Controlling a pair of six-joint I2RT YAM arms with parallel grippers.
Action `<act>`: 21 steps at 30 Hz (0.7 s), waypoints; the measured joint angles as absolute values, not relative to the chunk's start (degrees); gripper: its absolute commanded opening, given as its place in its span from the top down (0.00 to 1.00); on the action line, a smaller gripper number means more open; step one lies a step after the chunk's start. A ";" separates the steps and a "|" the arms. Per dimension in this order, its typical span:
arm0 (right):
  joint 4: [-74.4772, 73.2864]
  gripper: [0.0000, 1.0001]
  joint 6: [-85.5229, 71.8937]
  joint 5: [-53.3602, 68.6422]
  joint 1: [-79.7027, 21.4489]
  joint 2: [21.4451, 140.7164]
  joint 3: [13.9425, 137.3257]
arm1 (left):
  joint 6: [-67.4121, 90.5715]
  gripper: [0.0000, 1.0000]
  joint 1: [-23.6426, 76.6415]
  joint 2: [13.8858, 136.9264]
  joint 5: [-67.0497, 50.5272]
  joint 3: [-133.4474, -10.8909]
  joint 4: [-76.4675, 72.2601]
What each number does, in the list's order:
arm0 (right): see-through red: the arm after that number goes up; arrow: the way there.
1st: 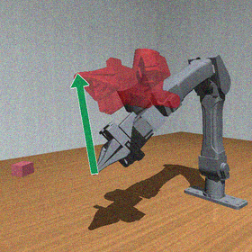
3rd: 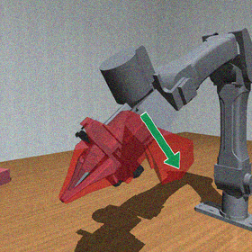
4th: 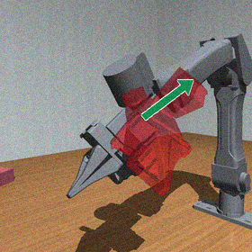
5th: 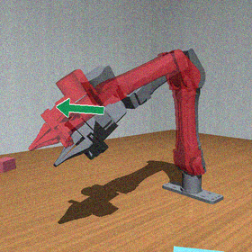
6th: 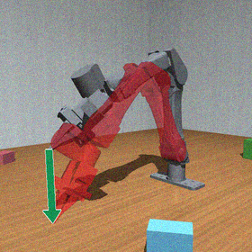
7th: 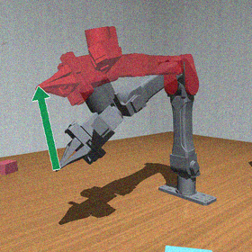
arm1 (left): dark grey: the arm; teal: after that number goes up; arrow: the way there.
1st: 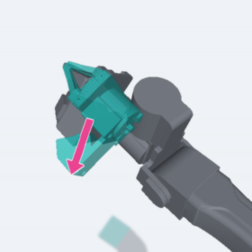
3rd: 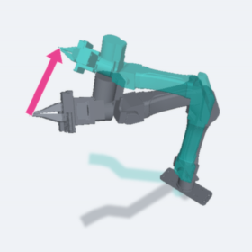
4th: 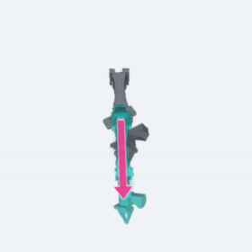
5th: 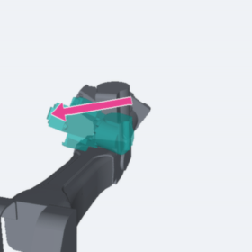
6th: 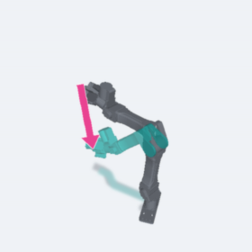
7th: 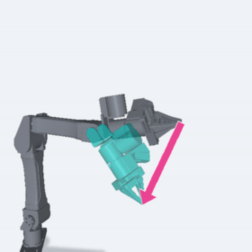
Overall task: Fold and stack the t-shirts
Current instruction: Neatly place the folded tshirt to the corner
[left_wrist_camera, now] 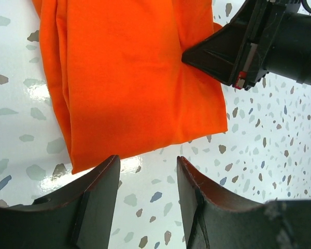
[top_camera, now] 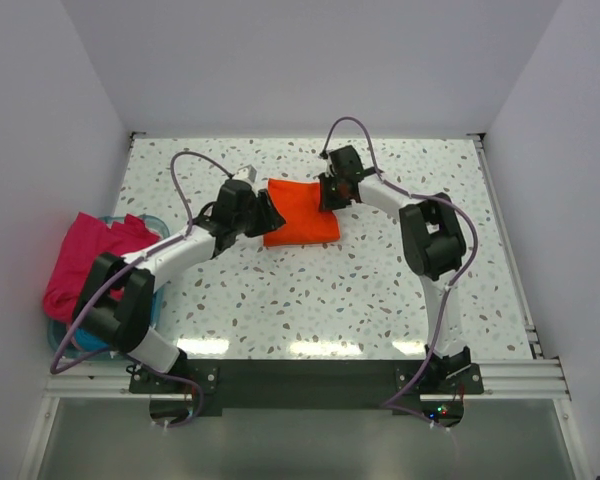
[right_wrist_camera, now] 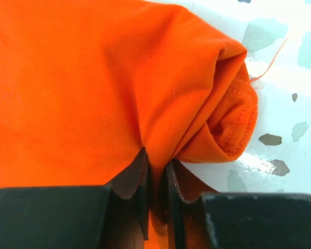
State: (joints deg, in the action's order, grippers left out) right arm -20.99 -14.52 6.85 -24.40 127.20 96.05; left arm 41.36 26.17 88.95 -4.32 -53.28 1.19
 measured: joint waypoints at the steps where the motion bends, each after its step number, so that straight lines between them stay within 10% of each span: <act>1: -21.23 0.92 -14.20 6.61 -24.51 127.20 96.27 | 41.36 0.48 26.17 88.64 -4.29 -53.23 1.26; 21: -35.55 1.00 -5.04 -10.96 -18.85 136.66 116.27 | 39.31 0.48 26.15 82.78 -4.84 -53.45 6.13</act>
State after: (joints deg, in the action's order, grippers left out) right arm -35.55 -5.04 -10.96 -18.85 136.66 116.27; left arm 39.31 26.15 82.78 -4.84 -53.45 6.13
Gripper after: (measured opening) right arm 0.125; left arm 0.524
